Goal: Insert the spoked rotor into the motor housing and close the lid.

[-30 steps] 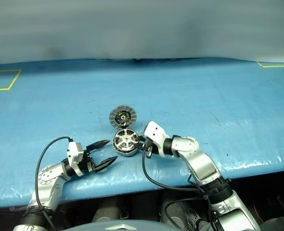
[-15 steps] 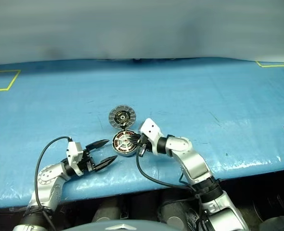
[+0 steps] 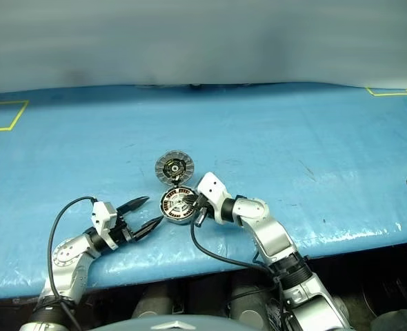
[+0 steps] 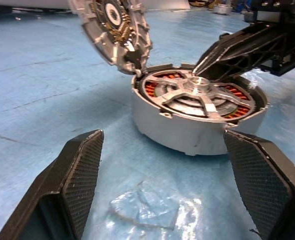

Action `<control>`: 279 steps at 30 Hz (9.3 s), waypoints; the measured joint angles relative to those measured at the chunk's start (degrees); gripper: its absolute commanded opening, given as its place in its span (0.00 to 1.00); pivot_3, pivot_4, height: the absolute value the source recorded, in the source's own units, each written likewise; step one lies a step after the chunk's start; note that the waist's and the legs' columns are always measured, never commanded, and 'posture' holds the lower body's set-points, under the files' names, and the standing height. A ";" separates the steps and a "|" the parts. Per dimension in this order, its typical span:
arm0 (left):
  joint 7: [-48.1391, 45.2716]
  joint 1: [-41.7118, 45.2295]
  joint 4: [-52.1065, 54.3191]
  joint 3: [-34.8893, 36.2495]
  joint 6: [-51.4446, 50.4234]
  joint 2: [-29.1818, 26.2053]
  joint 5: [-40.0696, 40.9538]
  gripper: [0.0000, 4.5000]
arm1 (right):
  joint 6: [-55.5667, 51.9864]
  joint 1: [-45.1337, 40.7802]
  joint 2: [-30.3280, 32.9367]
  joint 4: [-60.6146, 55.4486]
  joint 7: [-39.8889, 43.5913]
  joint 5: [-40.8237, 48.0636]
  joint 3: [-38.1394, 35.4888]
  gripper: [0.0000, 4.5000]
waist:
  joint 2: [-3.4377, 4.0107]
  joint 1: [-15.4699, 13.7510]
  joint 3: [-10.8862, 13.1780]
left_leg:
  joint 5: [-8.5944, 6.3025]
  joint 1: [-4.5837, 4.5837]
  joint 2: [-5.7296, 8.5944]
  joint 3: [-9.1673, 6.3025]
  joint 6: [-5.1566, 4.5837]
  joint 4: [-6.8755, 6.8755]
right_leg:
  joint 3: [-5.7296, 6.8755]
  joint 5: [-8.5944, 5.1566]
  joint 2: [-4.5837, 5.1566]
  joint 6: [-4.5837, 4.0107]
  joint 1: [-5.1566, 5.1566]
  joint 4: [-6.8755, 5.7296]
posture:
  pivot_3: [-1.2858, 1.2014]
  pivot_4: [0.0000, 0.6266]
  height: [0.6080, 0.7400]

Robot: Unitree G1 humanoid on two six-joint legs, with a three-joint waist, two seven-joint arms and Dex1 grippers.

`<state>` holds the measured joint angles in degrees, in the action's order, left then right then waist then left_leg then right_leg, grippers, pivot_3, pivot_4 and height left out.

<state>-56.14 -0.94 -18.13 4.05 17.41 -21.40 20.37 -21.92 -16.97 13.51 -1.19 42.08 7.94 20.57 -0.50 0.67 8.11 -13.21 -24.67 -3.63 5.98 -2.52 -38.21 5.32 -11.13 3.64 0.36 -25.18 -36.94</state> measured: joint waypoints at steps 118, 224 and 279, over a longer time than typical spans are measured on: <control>-9.37 -4.73 9.72 -0.25 -10.65 1.16 6.67 0.00 | 11.71 2.07 -1.62 2.59 -3.49 -3.98 1.37 0.66 | -0.05 -0.02 0.10 | -0.02 -0.01 -0.01 -0.21 -0.03 -0.34 | 0.05 0.03 -0.01 0.06 -0.08 0.01 | 0.52 0.24 1.00; -1.10 1.22 4.62 -1.13 -12.25 1.39 4.00 0.00 | -35.88 9.47 -12.35 -5.93 -14.84 34.65 -24.38 0.26 | 0.19 -0.06 0.00 | -0.01 0.00 0.10 -0.17 0.01 0.11 | 0.22 -0.01 0.47 0.01 -0.20 0.15 | 0.52 0.24 1.00; 13.47 1.78 14.12 11.02 -58.32 20.53 46.18 0.55 | -35.41 8.27 -15.73 -7.94 -23.13 52.53 -25.39 0.26 | 0.05 0.03 0.13 | 0.03 -0.55 0.11 -0.38 -0.06 -0.02 | 0.02 0.05 -0.14 0.15 -0.28 0.16 | 0.52 0.24 1.00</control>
<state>-42.67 0.84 -4.00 15.07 -40.91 -0.87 66.55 -57.33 -8.71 -2.23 -9.13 18.96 60.47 -4.82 -0.45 0.71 8.24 -13.18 -25.21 -3.52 5.60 -2.58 -38.23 5.33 -11.08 3.50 0.51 -25.46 -36.78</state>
